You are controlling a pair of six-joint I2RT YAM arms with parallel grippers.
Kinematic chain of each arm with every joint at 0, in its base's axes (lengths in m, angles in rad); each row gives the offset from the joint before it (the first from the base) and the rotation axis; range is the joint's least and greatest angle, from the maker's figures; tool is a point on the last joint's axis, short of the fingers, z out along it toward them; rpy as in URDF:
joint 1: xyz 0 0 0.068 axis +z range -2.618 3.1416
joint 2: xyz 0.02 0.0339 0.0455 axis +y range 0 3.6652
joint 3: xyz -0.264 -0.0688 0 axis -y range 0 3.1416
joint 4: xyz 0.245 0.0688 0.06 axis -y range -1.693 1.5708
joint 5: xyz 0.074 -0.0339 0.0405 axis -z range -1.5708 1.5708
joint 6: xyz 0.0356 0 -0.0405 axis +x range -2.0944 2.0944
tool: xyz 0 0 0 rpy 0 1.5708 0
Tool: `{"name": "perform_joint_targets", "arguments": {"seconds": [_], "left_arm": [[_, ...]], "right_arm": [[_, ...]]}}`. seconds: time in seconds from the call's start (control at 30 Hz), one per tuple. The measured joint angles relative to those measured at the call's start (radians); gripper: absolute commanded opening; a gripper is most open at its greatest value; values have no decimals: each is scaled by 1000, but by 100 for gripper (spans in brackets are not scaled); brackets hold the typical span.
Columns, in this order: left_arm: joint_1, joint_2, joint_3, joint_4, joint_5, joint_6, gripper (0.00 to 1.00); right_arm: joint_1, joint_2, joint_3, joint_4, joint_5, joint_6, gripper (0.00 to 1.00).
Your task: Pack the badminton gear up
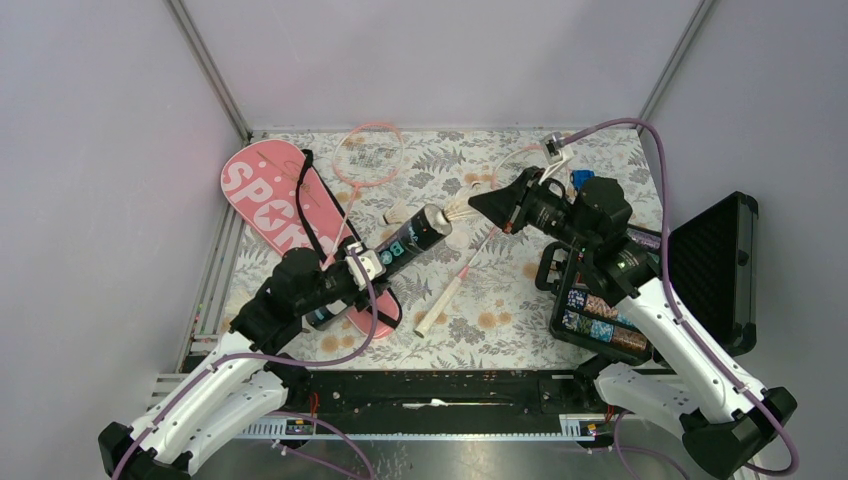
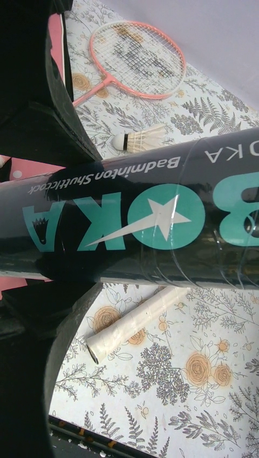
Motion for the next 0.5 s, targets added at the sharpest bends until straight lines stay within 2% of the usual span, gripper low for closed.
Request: {"name": "perform_joint_targets", "arguments": {"seconds": [0.27,0.5], "left_arm": [[0,0,0,0,0,0,24],[0,0,0,0,0,0,24]], "right_arm": [[6,-6,0,-76,34,-53,0],[23,22,0,-79,12,-51,0]]}}
